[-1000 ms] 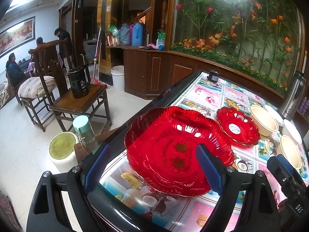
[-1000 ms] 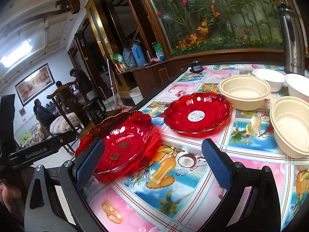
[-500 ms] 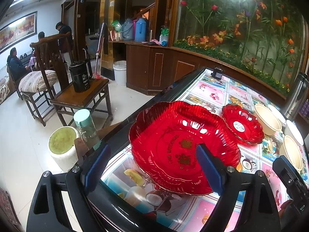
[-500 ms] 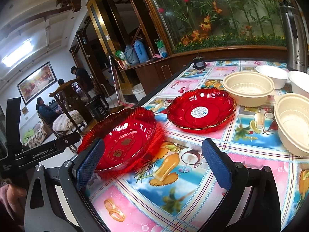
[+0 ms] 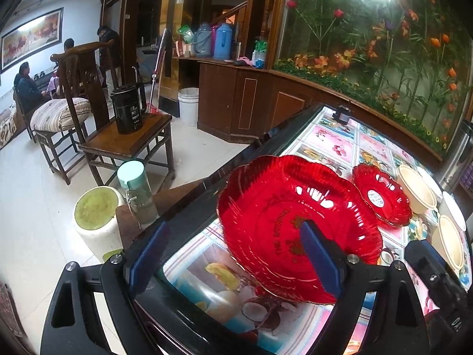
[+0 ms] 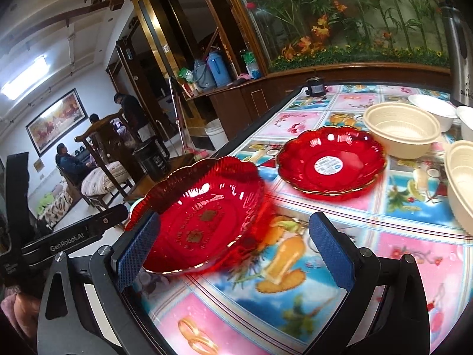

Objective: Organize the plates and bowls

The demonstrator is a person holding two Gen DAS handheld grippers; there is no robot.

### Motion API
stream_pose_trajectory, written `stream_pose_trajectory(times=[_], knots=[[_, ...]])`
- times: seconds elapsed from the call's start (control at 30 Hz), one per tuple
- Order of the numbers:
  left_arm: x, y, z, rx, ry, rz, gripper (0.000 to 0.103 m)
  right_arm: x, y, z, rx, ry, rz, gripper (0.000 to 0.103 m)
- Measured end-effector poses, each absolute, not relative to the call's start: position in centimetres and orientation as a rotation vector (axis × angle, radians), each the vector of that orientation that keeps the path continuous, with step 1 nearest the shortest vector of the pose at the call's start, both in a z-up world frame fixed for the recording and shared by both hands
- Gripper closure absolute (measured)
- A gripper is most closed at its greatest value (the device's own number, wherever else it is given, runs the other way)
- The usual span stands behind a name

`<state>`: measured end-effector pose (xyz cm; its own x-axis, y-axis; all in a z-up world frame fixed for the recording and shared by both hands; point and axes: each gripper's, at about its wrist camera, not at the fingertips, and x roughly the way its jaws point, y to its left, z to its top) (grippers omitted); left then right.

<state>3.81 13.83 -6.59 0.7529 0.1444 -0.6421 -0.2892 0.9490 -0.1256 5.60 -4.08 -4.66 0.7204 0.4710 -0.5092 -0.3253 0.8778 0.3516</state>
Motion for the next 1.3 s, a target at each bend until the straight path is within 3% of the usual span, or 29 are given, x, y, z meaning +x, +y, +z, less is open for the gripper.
stream_pose_trajectory(times=[0.9, 1.27, 1.3], knots=[[5.4, 15.9, -7.2, -0.234, 0.714, 0.266, 0.013, 7.7, -3.4, -5.7, 0.294, 0.720, 0.391, 0.001], [8.0, 17.0, -8.4, -0.269, 0.844, 0.283, 0.013, 10.8, -1.6, -6.5, 0.279, 0.886, 0.312, 0.009], [8.4, 16.9, -8.6, -0.274, 0.860, 0.275, 0.013, 11.1, -1.4, -6.7, 0.275, 0.903, 0.303, 0.013]])
